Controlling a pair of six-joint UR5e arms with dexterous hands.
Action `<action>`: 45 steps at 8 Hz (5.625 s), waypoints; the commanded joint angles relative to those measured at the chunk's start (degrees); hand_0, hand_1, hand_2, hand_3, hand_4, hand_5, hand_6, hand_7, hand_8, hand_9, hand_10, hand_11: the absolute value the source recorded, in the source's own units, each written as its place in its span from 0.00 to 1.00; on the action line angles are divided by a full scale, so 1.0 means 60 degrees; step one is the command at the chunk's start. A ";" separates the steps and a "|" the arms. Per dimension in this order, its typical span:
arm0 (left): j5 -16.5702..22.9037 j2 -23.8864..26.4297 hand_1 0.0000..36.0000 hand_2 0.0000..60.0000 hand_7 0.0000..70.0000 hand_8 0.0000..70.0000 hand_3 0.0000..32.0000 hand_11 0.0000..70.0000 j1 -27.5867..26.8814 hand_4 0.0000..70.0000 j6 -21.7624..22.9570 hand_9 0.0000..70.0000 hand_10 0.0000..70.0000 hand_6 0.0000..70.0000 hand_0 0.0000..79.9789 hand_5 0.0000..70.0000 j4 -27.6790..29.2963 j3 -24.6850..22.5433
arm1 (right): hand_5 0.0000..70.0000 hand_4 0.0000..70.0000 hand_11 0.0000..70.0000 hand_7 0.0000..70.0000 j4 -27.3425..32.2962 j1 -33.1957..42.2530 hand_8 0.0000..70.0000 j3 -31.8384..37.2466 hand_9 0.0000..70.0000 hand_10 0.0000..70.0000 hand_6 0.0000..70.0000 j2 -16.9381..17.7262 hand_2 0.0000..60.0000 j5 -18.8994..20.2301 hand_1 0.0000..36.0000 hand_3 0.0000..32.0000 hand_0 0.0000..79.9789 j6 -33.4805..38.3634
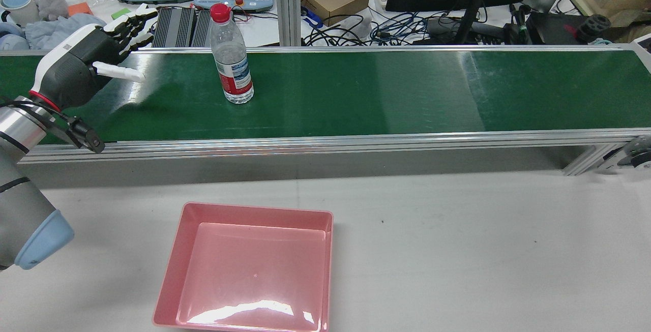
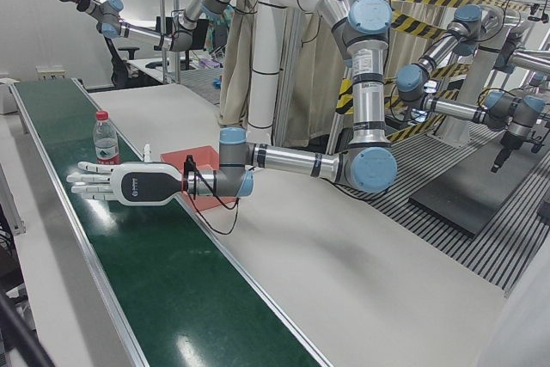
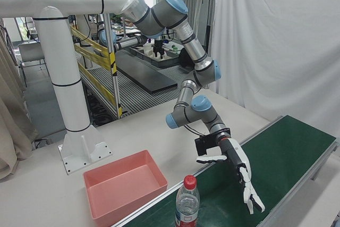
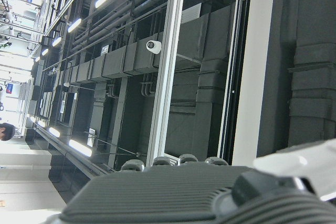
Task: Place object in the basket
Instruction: 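Close the left hand around the clear water bottle on the belt, then lift the bottle off the belt with the left hand toward the robot, then carry the bottle with the left hand over the pink tray, then open the left hand to drop the bottle into the pink tray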
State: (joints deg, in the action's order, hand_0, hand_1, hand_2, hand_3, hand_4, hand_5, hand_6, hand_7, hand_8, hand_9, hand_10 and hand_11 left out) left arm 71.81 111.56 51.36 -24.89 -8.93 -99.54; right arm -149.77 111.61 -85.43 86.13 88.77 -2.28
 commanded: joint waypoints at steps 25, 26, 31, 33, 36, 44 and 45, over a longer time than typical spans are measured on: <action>-0.0894 -0.1362 0.89 1.00 0.72 0.73 0.00 0.89 -0.1262 0.67 0.0457 0.87 0.62 0.74 0.74 1.00 -0.3888 -0.5039 | 0.00 0.00 0.00 0.00 0.0000 0.0001 0.00 0.0000 0.00 0.00 0.00 0.0000 0.00 0.0000 0.00 0.00 0.00 0.0000; -0.0908 -0.1787 0.87 1.00 0.71 0.71 0.00 0.87 -0.1831 0.67 0.0443 0.85 0.60 0.72 0.74 1.00 -0.4019 -0.5815 | 0.00 0.00 0.00 0.00 0.0000 0.0001 0.00 0.0000 0.00 0.00 0.00 0.0000 0.00 0.0000 0.00 0.00 0.00 0.0000; -0.1039 -0.2086 0.88 1.00 0.61 0.66 0.00 0.83 -0.4160 0.58 -0.0492 0.78 0.58 0.58 0.79 0.88 -0.4474 -0.6877 | 0.00 0.00 0.00 0.00 0.0000 0.0001 0.00 0.0000 0.00 0.00 0.00 0.0000 0.00 0.0000 0.00 0.00 0.00 0.0000; -0.1549 -0.1706 0.82 1.00 0.63 0.65 0.00 0.78 -0.4851 0.65 -0.1385 0.77 0.54 0.61 0.77 0.91 -0.4532 -0.6863 | 0.00 0.00 0.00 0.00 0.0000 0.0001 0.00 0.0000 0.00 0.00 0.00 0.0000 0.00 0.0000 0.00 0.00 0.00 0.0000; -0.2342 -0.1631 0.67 0.87 0.63 0.62 0.00 0.74 -0.5761 0.68 -0.1462 0.72 0.51 0.62 0.71 0.89 -0.4124 -0.6716 | 0.00 0.00 0.00 0.00 0.0000 0.0001 0.00 0.0000 0.00 0.00 0.00 0.0000 0.00 0.0000 0.00 0.00 0.00 0.0000; -0.2314 -0.1748 0.05 0.00 0.07 0.11 0.00 0.28 -0.5353 0.20 -0.1359 0.11 0.19 0.08 0.58 0.51 -0.2408 -0.5997 | 0.00 0.00 0.00 0.00 0.0000 0.0001 0.00 0.0000 0.00 0.00 0.00 0.0000 0.00 0.0000 0.00 0.00 0.00 0.0000; -0.2300 -0.1748 0.05 0.00 0.06 0.10 0.00 0.26 -0.5323 0.20 -0.1359 0.10 0.17 0.08 0.59 0.52 -0.2481 -0.5998 | 0.00 0.00 0.00 0.00 0.0000 0.0001 0.00 0.0000 0.00 0.00 0.00 0.0000 0.00 0.0000 0.00 0.00 0.00 0.0000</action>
State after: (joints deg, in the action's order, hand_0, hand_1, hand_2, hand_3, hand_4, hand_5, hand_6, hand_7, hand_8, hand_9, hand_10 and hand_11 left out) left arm 57.88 101.09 18.59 -33.15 -23.27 -135.17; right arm -149.77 111.62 -85.43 86.13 88.77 -2.28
